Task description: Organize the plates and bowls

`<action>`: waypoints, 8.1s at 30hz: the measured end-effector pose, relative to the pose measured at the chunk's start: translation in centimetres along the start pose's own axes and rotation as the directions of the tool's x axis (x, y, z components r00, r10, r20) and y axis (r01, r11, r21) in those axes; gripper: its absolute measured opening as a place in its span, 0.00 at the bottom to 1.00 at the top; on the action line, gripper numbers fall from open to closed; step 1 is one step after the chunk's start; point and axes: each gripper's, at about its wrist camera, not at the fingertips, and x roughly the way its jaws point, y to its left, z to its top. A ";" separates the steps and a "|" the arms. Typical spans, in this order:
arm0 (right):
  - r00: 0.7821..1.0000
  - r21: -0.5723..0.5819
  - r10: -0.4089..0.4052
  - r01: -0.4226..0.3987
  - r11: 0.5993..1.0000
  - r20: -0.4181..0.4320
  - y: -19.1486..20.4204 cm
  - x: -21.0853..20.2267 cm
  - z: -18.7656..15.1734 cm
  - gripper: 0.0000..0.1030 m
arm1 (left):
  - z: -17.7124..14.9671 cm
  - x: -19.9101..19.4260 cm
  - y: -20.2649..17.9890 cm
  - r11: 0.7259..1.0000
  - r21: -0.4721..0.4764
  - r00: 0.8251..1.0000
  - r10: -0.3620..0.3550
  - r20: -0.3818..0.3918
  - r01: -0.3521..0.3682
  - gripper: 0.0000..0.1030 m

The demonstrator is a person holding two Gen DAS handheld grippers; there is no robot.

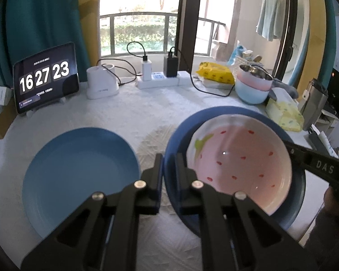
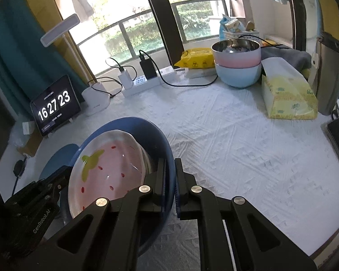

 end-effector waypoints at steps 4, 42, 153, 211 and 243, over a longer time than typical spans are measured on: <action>1.000 0.013 0.003 -0.003 1.000 -0.009 0.0 0.0 -0.2 0.08 | 0.1 -0.3 0.3 1.000 -0.018 1.000 -0.016 0.009 0.016 0.08; 0.996 -0.051 0.083 -0.082 0.995 0.015 6.9 -0.1 1.7 0.08 | 1.6 -4.9 6.8 0.993 -0.118 0.991 0.010 0.133 0.006 0.08; 0.999 -0.213 0.040 -0.046 0.976 -0.033 16.2 3.7 0.7 0.59 | -0.2 -8.3 15.1 0.961 -0.218 0.971 0.201 0.125 -0.171 0.66; 0.917 -0.191 -0.066 0.152 0.970 0.394 11.2 -17.3 -5.5 0.59 | -4.2 -24.6 5.2 0.998 -0.038 0.913 0.058 0.403 -0.047 0.88; 0.869 -0.163 -0.088 0.189 0.968 0.486 10.9 -22.3 -6.6 0.59 | -4.0 -28.9 5.3 0.998 -0.031 0.864 0.069 0.499 -0.061 0.88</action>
